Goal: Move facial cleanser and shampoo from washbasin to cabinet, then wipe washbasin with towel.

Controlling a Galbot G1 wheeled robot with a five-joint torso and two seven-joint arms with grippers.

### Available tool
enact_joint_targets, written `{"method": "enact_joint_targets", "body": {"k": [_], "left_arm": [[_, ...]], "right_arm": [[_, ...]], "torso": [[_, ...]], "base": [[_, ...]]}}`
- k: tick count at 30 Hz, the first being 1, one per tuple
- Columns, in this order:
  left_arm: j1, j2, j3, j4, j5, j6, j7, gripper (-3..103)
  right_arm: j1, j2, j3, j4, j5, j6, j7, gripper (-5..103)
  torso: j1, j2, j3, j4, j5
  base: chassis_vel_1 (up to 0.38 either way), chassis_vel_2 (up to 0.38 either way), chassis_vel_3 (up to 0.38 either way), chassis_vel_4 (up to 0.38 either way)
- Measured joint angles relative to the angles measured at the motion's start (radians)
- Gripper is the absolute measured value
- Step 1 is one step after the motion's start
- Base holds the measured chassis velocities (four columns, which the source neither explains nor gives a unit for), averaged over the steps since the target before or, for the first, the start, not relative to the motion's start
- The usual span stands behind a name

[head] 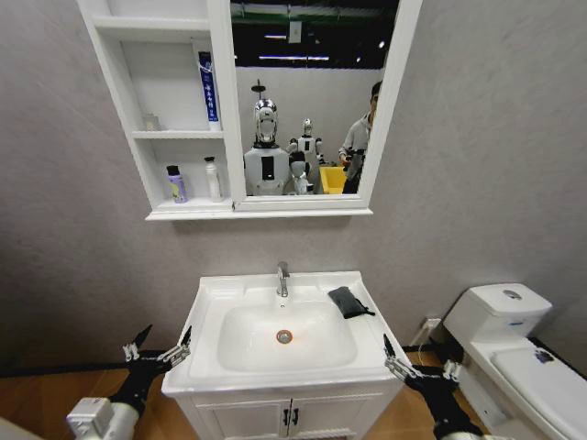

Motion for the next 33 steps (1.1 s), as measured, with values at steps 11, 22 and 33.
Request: {"method": "enact_joint_targets", "body": {"k": [11,22,33], "left_arm": [[0.0,0.0,0.0,0.0,0.0,0.0,0.0,100],[0.0,0.001,0.0,0.0,0.0,0.0,-0.001,100],[0.0,0.001,0.0,0.0,0.0,0.0,-0.001,100]], "right_arm": [[0.182,-0.084,0.08,-0.079,0.2,-0.081,-0.035,100],[0.25,-0.116,0.075,-0.136,0.229,-0.1,-0.037,100],[0.544,-0.26,0.022,-0.406,0.331,-0.174,-0.032,100]], "torso": [[0.0,0.0,0.0,0.0003,0.0001],[0.0,0.0,0.0,-0.0004,-0.0003],[0.0,0.0,0.0,0.0,0.0002]], "base": [[0.0,0.0,0.0,0.0],[0.0,0.0,0.0,0.0],[0.0,0.0,0.0,0.0]]}}
